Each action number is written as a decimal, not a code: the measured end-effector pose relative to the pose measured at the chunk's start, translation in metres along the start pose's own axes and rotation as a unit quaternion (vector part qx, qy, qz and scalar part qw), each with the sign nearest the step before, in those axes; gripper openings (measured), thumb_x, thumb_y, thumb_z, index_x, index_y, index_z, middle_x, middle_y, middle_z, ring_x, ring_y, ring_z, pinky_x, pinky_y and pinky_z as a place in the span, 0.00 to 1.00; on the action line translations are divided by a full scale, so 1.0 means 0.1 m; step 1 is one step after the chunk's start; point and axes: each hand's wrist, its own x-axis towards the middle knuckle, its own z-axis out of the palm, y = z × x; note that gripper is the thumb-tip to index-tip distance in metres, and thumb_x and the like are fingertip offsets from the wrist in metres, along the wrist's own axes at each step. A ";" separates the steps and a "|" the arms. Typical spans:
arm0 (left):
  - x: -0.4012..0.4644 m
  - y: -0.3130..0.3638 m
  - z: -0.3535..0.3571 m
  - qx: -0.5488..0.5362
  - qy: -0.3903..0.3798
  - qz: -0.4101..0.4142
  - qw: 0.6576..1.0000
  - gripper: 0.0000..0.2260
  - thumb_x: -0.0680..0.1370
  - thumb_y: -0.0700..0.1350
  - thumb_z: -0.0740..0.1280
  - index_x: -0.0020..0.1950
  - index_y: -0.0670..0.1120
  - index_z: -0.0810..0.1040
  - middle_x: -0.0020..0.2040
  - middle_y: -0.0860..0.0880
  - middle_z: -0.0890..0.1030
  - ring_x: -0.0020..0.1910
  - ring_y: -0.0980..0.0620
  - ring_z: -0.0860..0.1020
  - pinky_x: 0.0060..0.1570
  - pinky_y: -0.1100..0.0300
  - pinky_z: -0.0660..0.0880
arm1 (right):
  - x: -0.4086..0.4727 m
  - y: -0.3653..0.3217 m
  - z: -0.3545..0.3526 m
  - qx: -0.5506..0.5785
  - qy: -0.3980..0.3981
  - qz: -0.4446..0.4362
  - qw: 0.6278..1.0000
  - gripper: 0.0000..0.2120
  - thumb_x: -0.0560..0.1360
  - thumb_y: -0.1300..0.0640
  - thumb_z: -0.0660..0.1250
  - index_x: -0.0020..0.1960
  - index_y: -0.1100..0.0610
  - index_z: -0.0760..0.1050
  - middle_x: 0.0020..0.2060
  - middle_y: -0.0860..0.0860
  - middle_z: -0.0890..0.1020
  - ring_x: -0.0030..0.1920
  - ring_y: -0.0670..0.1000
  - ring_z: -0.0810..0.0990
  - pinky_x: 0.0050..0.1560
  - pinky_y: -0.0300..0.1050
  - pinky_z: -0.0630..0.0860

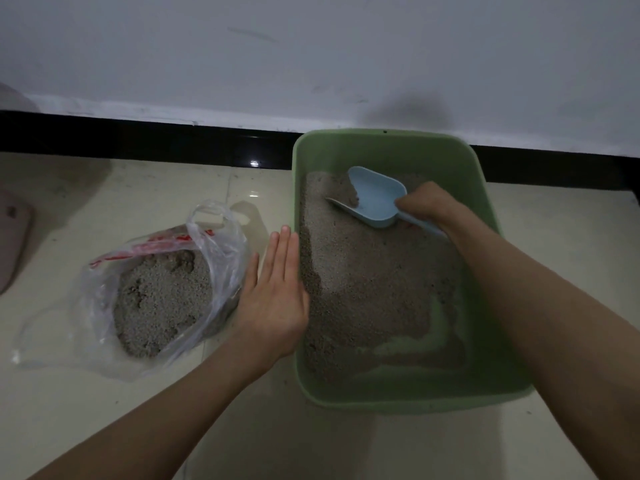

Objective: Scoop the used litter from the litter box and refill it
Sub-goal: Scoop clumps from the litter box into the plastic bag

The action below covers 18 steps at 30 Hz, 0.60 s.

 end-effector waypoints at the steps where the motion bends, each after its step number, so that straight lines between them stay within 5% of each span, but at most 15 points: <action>1: 0.00 0.00 0.01 0.000 0.004 0.002 1.000 0.31 0.73 0.49 0.45 0.74 0.43 0.37 0.74 0.49 0.39 0.75 0.52 0.39 0.72 0.51 0.41 | 0.00 0.00 0.03 0.014 -0.002 0.003 1.000 0.13 0.77 0.59 0.60 0.56 0.67 0.74 0.39 0.56 0.76 0.35 0.51 0.74 0.29 0.41 0.67; 3: 0.00 -0.01 0.04 -0.001 0.007 0.004 1.000 0.31 0.74 0.48 0.47 0.75 0.42 0.41 0.75 0.49 0.42 0.75 0.51 0.42 0.72 0.49 0.44 | -0.01 0.03 0.09 0.050 0.003 0.010 0.999 0.12 0.76 0.60 0.59 0.53 0.67 0.75 0.34 0.55 0.76 0.32 0.49 0.72 0.31 0.42 0.68; 8: 0.01 -0.02 0.02 -0.003 0.003 0.001 1.000 0.31 0.74 0.49 0.44 0.75 0.44 0.39 0.75 0.50 0.39 0.75 0.52 0.39 0.72 0.51 0.41 | -0.07 0.05 0.27 0.160 -0.025 -0.010 0.987 0.16 0.79 0.60 0.57 0.61 0.68 0.72 0.48 0.62 0.79 0.39 0.52 0.76 0.46 0.46 0.76; 12: 0.00 -0.01 0.00 -0.004 -0.005 -0.002 1.000 0.31 0.72 0.51 0.41 0.73 0.46 0.33 0.73 0.51 0.35 0.73 0.54 0.35 0.71 0.53 0.37 | -0.13 -0.01 0.35 0.219 -0.049 -0.029 0.974 0.17 0.79 0.59 0.57 0.63 0.68 0.70 0.47 0.59 0.77 0.34 0.48 0.74 0.34 0.39 0.71; 18: 0.01 -0.03 -0.03 0.008 -0.022 -0.011 1.000 0.30 0.74 0.50 0.42 0.70 0.47 0.28 0.71 0.51 0.31 0.72 0.55 0.31 0.71 0.53 0.35 | -0.26 0.24 0.30 0.238 -0.037 -0.053 0.969 0.15 0.81 0.53 0.56 0.57 0.62 0.75 0.43 0.53 0.78 0.37 0.45 0.75 0.36 0.36 0.69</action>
